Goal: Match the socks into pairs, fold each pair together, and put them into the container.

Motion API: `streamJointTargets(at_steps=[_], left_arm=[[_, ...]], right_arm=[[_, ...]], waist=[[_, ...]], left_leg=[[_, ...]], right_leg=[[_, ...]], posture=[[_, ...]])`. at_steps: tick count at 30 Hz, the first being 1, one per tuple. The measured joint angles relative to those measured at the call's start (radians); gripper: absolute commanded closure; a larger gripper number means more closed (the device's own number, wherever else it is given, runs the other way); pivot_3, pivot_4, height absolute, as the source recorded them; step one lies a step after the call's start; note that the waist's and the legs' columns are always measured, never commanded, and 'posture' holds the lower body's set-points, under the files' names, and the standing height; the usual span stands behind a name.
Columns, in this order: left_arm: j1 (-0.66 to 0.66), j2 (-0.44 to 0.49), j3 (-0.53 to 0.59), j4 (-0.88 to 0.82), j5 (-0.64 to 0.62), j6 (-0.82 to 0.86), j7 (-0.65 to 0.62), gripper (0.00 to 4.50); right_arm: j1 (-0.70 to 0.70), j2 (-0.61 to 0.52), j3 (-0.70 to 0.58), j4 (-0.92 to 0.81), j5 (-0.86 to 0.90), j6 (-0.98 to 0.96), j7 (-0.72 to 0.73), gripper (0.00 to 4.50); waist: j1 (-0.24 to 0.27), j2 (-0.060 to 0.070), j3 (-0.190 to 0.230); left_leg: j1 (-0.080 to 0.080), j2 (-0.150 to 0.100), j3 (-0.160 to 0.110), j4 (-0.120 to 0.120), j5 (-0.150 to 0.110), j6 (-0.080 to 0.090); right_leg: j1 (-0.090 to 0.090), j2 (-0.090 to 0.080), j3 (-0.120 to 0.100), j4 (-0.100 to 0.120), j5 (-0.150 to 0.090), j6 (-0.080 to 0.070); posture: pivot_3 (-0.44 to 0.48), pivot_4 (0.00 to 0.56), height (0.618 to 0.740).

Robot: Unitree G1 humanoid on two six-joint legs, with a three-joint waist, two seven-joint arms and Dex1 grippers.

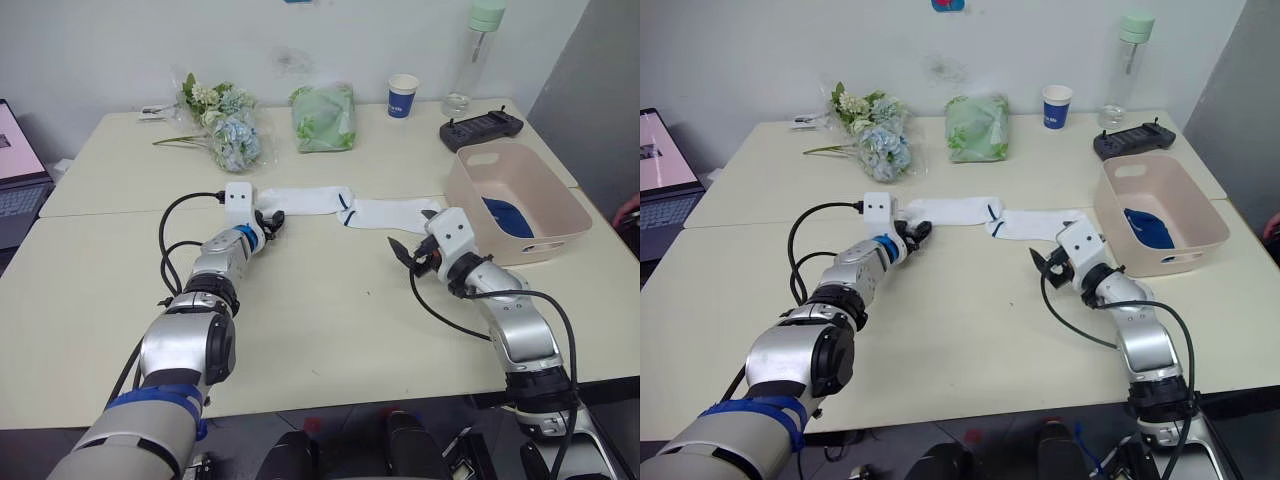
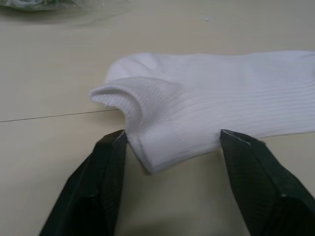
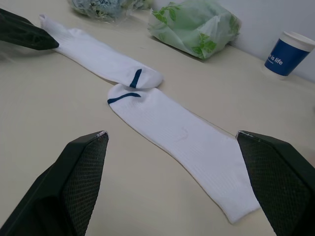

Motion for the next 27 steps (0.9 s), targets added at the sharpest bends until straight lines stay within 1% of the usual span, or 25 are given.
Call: streamJointTargets(at_steps=[6, 12, 14, 18, 20, 22, 23, 24, 25, 26, 27], left_arm=[[0.0, -0.006, 0.013, 0.003, 0.003, 0.0, -0.014, 4.47], [0.0, -0.014, 0.017, 0.002, 0.003, -0.006, -0.024, 4.47], [0.003, -0.018, 0.016, -0.006, 0.002, -0.015, -0.057, 4.47], [0.052, -0.037, 0.006, -0.09, 0.002, -0.024, -0.11, 4.47], [0.139, -0.045, 0.003, -0.229, -0.014, -0.003, -0.134, 4.47], [0.257, -0.061, -0.004, -0.422, -0.044, 0.071, -0.151, 4.47], [0.384, -0.068, -0.014, -0.641, -0.087, 0.15, -0.166, 4.47], [0.485, -0.07, -0.023, -0.795, -0.121, 0.212, -0.172, 4.47], [0.601, -0.068, -0.029, -0.983, -0.163, 0.296, -0.175, 4.47], [0.686, -0.06, -0.034, -1.112, -0.191, 0.367, -0.174, 4.47], [0.749, -0.049, -0.039, -1.204, -0.215, 0.427, -0.172, 4.47]], right_arm=[[-0.015, -0.014, -0.001, 0.0, 0.0, 0.002, -0.002, 0.0], [-0.029, -0.014, -0.002, 0.0, 0.0, 0.0, -0.002, 0.0], [-0.029, -0.013, 0.003, 0.004, 0.0, -0.004, 0.002, 0.0], [-0.029, -0.011, 0.013, 0.013, 0.005, -0.012, 0.024, 0.0], [-0.028, -0.011, 0.017, 0.012, 0.024, -0.015, 0.044, 0.0], [-0.028, -0.011, 0.02, 0.011, 0.038, -0.015, 0.06, 0.0], [-0.03, -0.01, 0.029, 0.011, 0.041, -0.019, 0.07, 0.0], [-0.03, -0.011, 0.031, 0.015, 0.043, -0.023, 0.079, 0.0], [-0.03, -0.014, 0.034, 0.025, 0.045, -0.026, 0.087, 0.0], [-0.031, -0.016, 0.036, 0.032, 0.048, -0.029, 0.099, 0.0], [-0.03, -0.017, 0.037, 0.036, 0.055, -0.031, 0.109, 0.0]], waist=[[0.0, 0.0, 0.0], [-0.001, 0.0, 0.0], [0.0, 0.0, 0.0], [-0.002, 0.0, 0.0], [-0.006, 0.0, 0.0], [-0.009, 0.0, 0.0], [-0.018, 0.001, -0.001], [-0.023, 0.001, -0.001], [-0.031, 0.001, -0.001], [-0.032, 0.001, -0.001], [-0.032, 0.001, -0.001]], left_leg=[[0.0, 0.0, 0.0, 0.0, 0.0, 0.0], [-0.001, 0.0, 0.0, 0.0, 0.0, 0.0], [-0.001, 0.0, 0.0, 0.0, 0.0, 0.0], [-0.001, 0.0, 0.0, 0.0, 0.0, 0.0], [-0.001, 0.001, 0.0, 0.0, 0.0, 0.0], [-0.002, 0.003, 0.001, 0.0, 0.0, 0.0], [-0.003, 0.005, 0.001, -0.001, 0.0, 0.0], [-0.004, 0.005, 0.0, -0.002, 0.0, 0.0], [-0.005, 0.005, 0.0, -0.002, 0.0, 0.0], [-0.006, 0.005, 0.0, -0.001, 0.0, 0.0], [-0.006, 0.005, 0.0, -0.001, 0.0, 0.0]], right_leg=[[0.0, 0.0, 0.0, 0.0, 0.0, 0.0], [0.0, 0.0, 0.0, 0.0, 0.0, 0.0], [0.0, 0.0, 0.0, 0.0, 0.0, 0.0], [0.0, 0.0, 0.0, 0.0, 0.0, 0.0], [-0.001, 0.0, 0.001, 0.0, 0.0, 0.0], [-0.003, 0.0, 0.002, 0.001, 0.0, 0.0], [-0.005, 0.0, 0.004, 0.001, 0.0, 0.0], [-0.006, -0.001, 0.005, 0.001, 0.0, 0.0], [-0.008, -0.001, 0.005, 0.001, 0.0, 0.0], [-0.009, -0.001, 0.005, 0.001, 0.0, 0.0], [-0.009, -0.001, 0.005, 0.002, 0.0, 0.0]], posture=[[0.0, 0.15, 0.74], [0.0, 0.15, 0.74], [0.0, 0.15, 0.74], [0.0, 0.15, 0.74], [0.0, 0.15, 0.74], [0.0, 0.15, 0.74], [0.0, 0.15, 0.74], [0.0, 0.15, 0.74], [0.0, 0.15, 0.74], [0.0, 0.15, 0.74], [0.0, 0.15, 0.74]])
